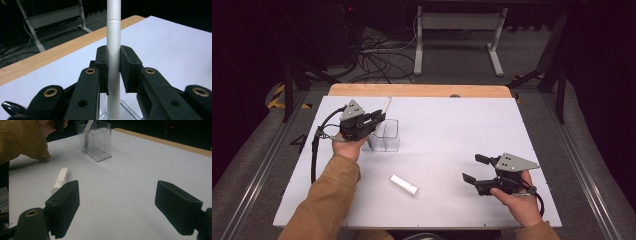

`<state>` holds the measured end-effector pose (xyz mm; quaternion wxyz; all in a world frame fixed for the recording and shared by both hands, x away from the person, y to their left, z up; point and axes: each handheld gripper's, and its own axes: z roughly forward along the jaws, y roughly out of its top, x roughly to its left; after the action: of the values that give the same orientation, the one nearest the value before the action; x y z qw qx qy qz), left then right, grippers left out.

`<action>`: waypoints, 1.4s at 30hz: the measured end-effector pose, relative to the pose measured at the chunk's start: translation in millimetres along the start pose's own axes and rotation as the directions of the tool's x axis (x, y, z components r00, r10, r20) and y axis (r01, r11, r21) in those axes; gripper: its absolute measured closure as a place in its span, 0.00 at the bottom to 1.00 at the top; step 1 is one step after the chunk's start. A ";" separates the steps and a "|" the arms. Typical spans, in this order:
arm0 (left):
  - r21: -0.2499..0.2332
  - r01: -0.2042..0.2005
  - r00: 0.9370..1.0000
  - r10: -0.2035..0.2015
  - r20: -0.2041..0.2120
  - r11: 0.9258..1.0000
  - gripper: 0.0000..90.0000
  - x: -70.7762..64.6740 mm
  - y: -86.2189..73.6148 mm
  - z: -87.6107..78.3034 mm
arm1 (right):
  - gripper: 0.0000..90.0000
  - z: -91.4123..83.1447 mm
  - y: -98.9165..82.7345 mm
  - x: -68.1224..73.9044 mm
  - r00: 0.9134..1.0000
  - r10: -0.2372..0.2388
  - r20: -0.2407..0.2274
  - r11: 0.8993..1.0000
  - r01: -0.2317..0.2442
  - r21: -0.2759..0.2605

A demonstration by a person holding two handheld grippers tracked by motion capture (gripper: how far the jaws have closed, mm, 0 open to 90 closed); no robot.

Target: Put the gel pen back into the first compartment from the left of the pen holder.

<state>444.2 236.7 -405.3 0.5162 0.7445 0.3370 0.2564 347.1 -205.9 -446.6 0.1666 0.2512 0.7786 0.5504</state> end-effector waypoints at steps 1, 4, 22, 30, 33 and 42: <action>0.003 -0.004 1.000 0.004 0.000 1.000 0.87 -0.3 -0.1 0.0 | 0.23 0.1 0.0 0.0 1.000 0.001 -0.001 1.000 -0.001 0.001; 0.014 -0.015 1.000 0.015 -0.003 1.000 0.87 -1.4 -1.2 0.7 | 0.23 0.0 0.1 -0.1 1.000 0.001 0.000 1.000 -0.001 0.000; 0.009 -0.006 1.000 0.006 0.004 1.000 0.65 -4.5 -0.9 -6.9 | 0.23 -0.7 0.8 -0.4 1.000 0.001 0.000 1.000 -0.001 -0.004; -0.040 0.019 0.996 -0.015 0.084 0.999 0.31 -11.1 8.7 -29.4 | 0.22 -0.5 1.0 -0.9 1.000 0.002 0.004 1.000 -0.002 -0.004; -0.041 -0.009 0.995 0.013 0.100 0.999 0.24 -16.8 12.1 -35.5 | 0.22 0.0 0.9 -0.8 1.000 0.001 0.003 1.000 -0.001 -0.002; -0.016 -0.011 0.992 0.012 0.122 1.000 0.13 -21.0 14.4 -42.6 | 0.22 -1.2 2.1 -0.5 1.000 0.001 0.002 1.000 -0.001 -0.010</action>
<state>403.0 242.5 -378.2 0.5403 0.7566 0.2984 0.2158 347.3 -206.6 -444.2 0.1685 0.2513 0.7756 0.5541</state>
